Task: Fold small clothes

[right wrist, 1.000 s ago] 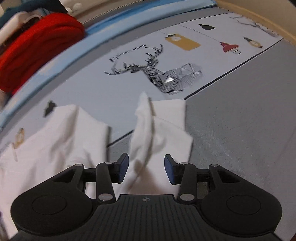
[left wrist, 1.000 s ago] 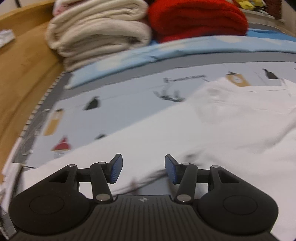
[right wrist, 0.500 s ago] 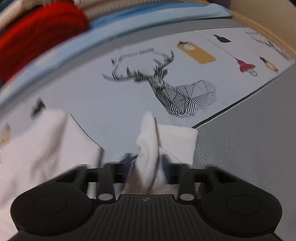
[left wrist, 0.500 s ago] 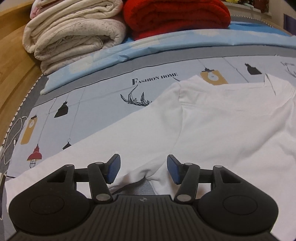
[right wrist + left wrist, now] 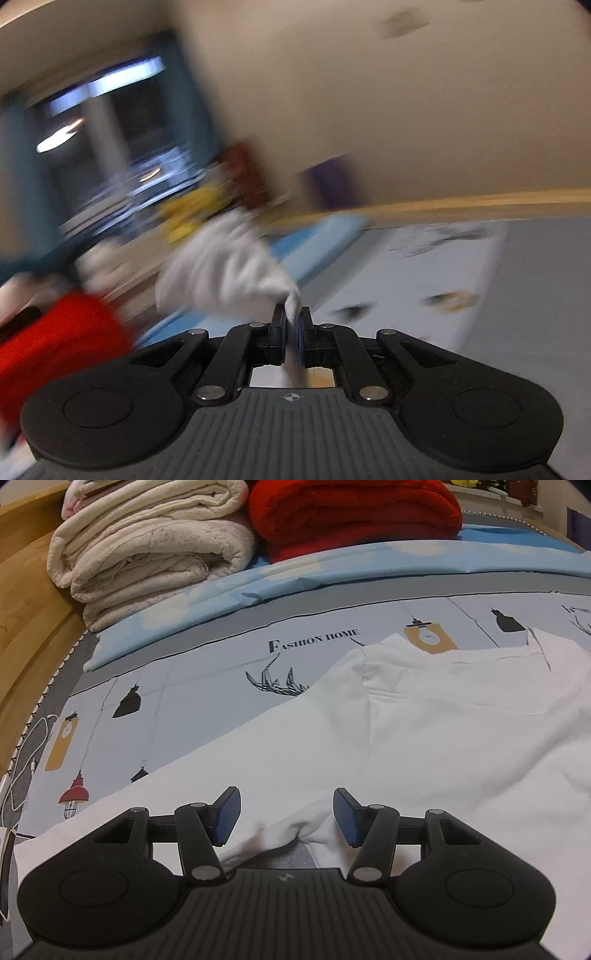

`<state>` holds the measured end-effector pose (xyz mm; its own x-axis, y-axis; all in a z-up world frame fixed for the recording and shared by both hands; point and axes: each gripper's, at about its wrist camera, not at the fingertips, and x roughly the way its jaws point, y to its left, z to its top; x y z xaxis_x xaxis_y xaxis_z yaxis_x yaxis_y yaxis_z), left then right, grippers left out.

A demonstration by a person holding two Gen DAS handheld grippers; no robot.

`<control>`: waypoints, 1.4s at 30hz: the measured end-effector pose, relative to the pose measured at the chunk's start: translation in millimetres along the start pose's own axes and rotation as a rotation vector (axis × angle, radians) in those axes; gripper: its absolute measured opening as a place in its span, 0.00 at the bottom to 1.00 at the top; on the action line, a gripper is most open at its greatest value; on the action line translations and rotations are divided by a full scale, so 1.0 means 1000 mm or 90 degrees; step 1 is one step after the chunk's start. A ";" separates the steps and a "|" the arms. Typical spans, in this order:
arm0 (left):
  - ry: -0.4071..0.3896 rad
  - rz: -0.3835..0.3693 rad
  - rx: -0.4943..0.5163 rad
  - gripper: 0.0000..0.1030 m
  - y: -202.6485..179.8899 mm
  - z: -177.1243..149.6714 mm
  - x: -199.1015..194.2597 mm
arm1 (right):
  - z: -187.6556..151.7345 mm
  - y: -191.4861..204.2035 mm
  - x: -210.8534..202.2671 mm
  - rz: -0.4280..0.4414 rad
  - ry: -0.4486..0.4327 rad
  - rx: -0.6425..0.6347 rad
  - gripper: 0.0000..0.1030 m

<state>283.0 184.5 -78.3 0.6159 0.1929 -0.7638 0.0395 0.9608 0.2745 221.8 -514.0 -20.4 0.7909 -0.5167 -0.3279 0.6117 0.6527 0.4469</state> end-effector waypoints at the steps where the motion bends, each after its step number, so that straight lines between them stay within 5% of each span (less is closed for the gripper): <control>1: 0.001 -0.001 0.004 0.59 -0.002 0.000 0.000 | 0.000 -0.020 0.012 -0.045 0.024 0.019 0.05; 3: 0.003 -0.003 0.011 0.59 -0.004 -0.001 -0.001 | -0.012 -0.070 0.040 -0.126 0.105 0.084 0.05; 7: 0.009 -0.008 0.005 0.59 -0.005 -0.002 -0.001 | -0.047 -0.135 0.083 -0.179 0.289 0.134 0.05; 9: 0.013 -0.007 0.001 0.59 -0.005 -0.001 0.000 | -0.045 -0.138 0.085 -0.170 0.279 0.104 0.05; 13: 0.020 -0.024 -0.011 0.59 -0.006 0.002 0.000 | -0.015 -0.143 0.064 -0.172 0.146 0.118 0.04; 17: 0.034 -0.062 -0.039 0.59 -0.004 0.003 -0.001 | -0.034 -0.161 0.086 -0.236 0.266 0.108 0.10; 22: 0.035 -0.103 -0.089 0.59 0.005 -0.001 -0.012 | -0.024 -0.132 0.072 -0.260 0.231 0.037 0.30; 25: 0.031 -0.120 -0.117 0.58 0.011 -0.007 -0.022 | -0.019 -0.104 0.056 -0.217 0.221 0.025 0.30; 28: 0.023 -0.139 -0.139 0.44 0.018 -0.016 -0.036 | -0.014 -0.065 0.037 -0.132 0.228 -0.025 0.30; 32: 0.005 -0.162 -0.151 0.26 0.026 -0.033 -0.062 | -0.011 -0.007 -0.010 0.033 0.271 -0.100 0.30; 35: 0.006 -0.183 -0.164 0.26 0.032 -0.056 -0.082 | -0.015 0.024 -0.057 0.139 0.322 -0.146 0.30; 39: 0.045 -0.207 -0.196 0.26 0.037 -0.102 -0.103 | -0.041 0.043 -0.121 0.206 0.411 -0.216 0.30; 42: 0.107 -0.226 -0.222 0.26 0.033 -0.143 -0.111 | -0.080 0.037 -0.153 0.191 0.514 -0.263 0.31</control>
<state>103.7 223.5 -67.9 0.4762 -0.1552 -0.8655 -0.0595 0.9764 -0.2078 124.7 -366.3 -20.5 0.5939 0.1422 -0.7919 0.2163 0.9198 0.3274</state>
